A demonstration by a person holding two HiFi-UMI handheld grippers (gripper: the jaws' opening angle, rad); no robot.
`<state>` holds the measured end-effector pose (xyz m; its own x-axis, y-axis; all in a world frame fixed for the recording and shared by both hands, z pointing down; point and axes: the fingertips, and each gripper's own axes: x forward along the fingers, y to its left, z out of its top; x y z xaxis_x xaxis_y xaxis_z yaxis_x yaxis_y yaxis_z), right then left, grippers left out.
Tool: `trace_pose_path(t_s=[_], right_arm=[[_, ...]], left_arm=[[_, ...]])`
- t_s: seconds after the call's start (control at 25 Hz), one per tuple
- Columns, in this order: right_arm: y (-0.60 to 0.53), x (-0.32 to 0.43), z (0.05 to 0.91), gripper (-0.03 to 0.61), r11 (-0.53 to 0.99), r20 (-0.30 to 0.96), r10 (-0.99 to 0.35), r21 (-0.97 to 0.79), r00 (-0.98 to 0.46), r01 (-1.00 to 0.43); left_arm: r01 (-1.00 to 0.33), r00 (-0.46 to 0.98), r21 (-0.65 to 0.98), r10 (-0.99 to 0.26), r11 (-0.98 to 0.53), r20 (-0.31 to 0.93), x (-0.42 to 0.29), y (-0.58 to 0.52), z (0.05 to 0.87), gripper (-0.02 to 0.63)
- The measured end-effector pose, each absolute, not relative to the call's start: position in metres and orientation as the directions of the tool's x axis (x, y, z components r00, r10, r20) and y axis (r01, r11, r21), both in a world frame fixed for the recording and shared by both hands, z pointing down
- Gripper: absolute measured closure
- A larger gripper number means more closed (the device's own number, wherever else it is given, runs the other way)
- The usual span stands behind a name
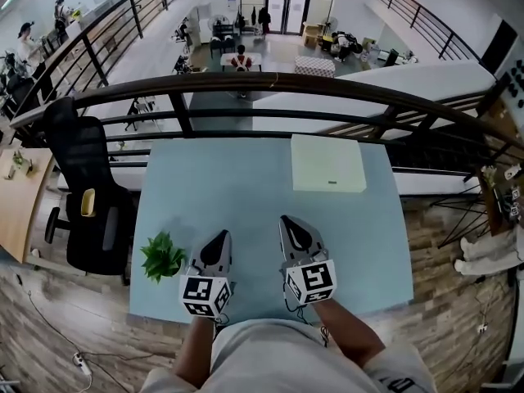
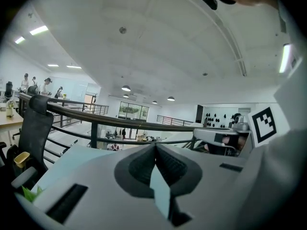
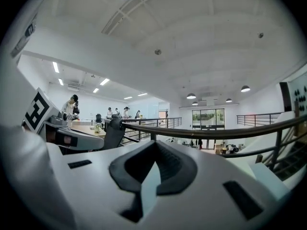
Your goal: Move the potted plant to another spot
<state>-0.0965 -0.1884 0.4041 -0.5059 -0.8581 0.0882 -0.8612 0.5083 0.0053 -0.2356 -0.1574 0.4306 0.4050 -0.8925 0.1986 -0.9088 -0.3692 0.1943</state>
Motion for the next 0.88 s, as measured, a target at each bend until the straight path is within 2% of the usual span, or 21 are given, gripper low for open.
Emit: trace_pose_path(t_s=[0.88], right_arm=[[-0.182, -0.091, 0.381, 0.575, 0.519, 0.029, -0.855, 0.035, -0.518, -0.854]], left_arm=[[-0.915, 0.397, 0.139, -0.906, -0.379, 0.148, -0.226, -0.146, 0.405, 0.601]])
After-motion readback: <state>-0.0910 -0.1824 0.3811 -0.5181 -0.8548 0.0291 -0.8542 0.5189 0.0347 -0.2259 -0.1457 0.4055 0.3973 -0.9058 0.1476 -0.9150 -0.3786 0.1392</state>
